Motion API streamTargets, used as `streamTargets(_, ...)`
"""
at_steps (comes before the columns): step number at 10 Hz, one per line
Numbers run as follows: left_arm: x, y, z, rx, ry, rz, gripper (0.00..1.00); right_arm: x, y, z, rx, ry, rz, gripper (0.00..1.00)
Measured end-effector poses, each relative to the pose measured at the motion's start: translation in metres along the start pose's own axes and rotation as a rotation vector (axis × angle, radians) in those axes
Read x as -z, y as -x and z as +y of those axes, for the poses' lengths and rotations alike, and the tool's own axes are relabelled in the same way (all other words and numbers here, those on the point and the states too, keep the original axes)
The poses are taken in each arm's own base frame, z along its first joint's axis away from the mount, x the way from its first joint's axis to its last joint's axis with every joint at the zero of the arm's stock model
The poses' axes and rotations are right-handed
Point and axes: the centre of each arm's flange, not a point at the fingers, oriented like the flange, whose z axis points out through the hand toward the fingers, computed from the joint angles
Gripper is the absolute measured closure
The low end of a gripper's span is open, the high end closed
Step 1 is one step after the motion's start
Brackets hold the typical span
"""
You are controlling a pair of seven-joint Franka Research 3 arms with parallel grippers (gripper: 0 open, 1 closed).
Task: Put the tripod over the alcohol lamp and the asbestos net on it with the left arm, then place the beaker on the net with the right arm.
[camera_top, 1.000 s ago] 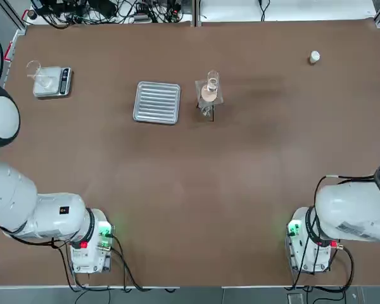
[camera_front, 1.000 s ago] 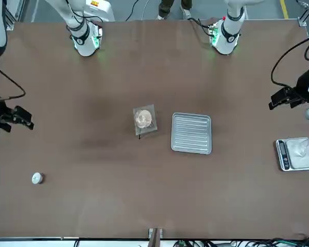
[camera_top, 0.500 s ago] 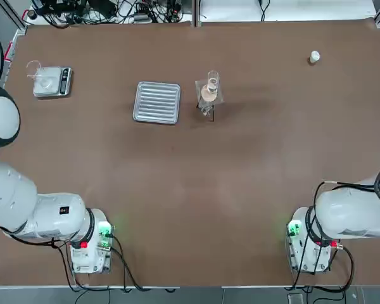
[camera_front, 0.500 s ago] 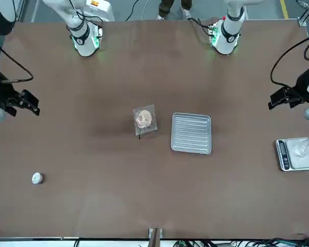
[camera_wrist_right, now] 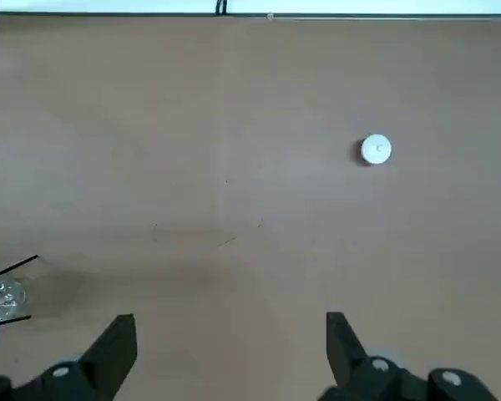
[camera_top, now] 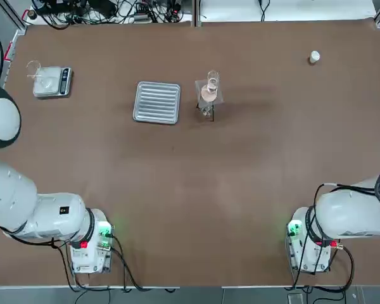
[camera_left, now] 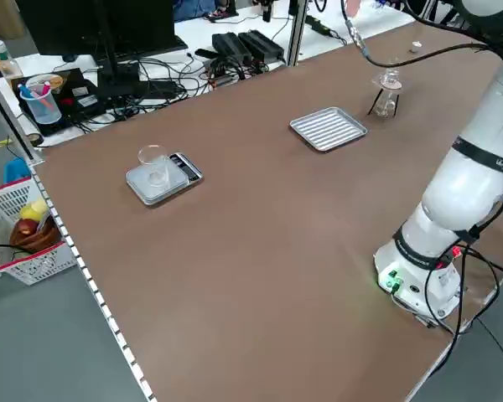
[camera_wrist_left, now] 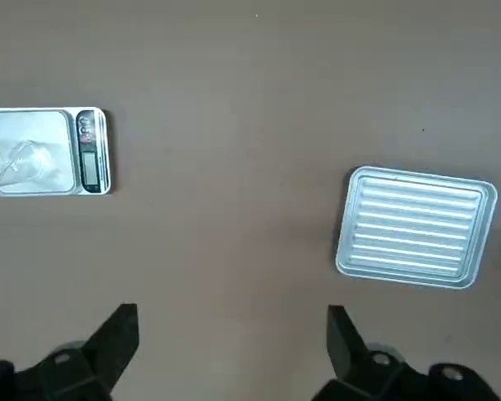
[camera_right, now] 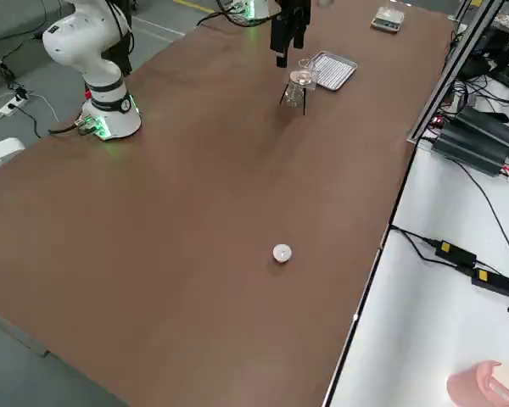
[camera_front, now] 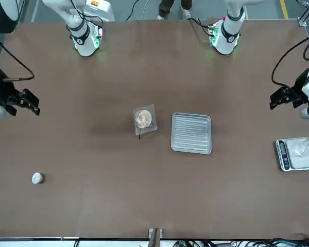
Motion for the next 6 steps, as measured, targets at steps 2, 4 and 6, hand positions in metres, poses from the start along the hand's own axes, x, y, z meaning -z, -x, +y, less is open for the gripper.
streamTargets(2, 0.0005, 0.0, 0.0008, 0.01, 0.003, 0.001, 0.0, -0.001, 0.0, -0.0004, 0.001, 0.0, -0.001, 0.0)
streamTargets(4, 0.0006, 0.0001, 0.0021, 0.013, 0.005, 0.001, 0.0, -0.003, 0.0003, 0.0024, -0.004, 0.002, -0.005, 0.0)
streamTargets(6, 0.0006, 0.0002, 0.0031, 0.021, 0.005, 0.0, 0.0, -0.0054, 0.0007, 0.0035, -0.006, 0.003, -0.01, 0.0)
